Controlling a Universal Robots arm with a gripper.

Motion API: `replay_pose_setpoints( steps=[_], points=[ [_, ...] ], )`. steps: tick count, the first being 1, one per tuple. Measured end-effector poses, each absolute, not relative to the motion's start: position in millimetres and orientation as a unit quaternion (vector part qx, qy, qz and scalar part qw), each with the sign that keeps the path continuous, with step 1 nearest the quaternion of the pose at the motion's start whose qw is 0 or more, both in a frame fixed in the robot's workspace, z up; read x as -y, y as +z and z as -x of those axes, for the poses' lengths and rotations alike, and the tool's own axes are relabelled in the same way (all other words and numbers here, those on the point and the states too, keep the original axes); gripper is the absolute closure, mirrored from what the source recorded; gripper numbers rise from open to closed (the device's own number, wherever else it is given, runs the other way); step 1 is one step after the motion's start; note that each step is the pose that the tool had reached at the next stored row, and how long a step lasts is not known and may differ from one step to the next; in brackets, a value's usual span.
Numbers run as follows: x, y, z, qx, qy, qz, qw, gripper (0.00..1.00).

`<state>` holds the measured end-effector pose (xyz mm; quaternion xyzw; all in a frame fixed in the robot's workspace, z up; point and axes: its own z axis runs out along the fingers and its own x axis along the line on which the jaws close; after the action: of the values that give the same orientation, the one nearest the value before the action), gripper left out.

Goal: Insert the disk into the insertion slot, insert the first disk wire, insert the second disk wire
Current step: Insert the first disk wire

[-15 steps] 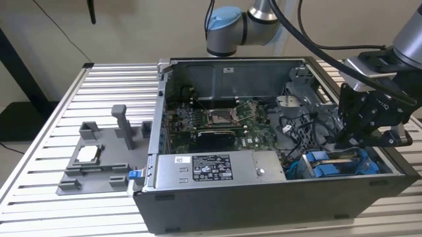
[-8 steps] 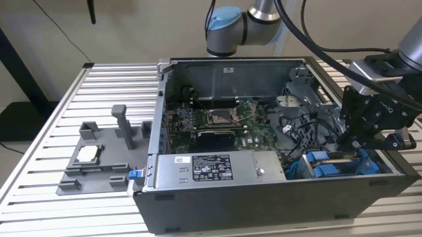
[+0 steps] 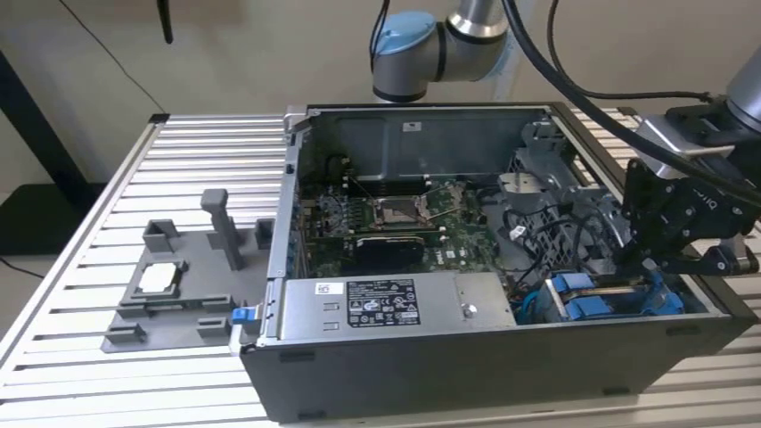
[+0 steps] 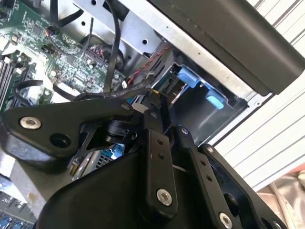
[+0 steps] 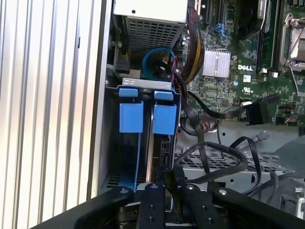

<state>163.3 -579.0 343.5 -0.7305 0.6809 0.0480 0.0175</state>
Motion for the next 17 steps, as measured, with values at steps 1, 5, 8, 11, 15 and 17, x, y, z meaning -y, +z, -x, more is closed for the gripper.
replay_pose_setpoints(
  steps=[1, 5, 8, 11, 15, 17],
  points=[
    [579.0, 343.2, -164.0, -0.681, 0.047, 0.731, 0.018, 0.81],
    [579.0, 342.0, -164.5, -0.681, 0.044, 0.731, 0.022, 0.81],
    [579.0, 340.9, -164.5, -0.681, 0.044, 0.731, 0.023, 0.81],
    [579.0, 340.2, -164.5, -0.681, 0.044, 0.731, 0.024, 0.81],
    [579.0, 339.4, -164.5, -0.681, 0.045, 0.731, 0.025, 0.81],
    [579.0, 339.0, -164.5, -0.681, 0.045, 0.731, 0.025, 0.81]
  ],
)
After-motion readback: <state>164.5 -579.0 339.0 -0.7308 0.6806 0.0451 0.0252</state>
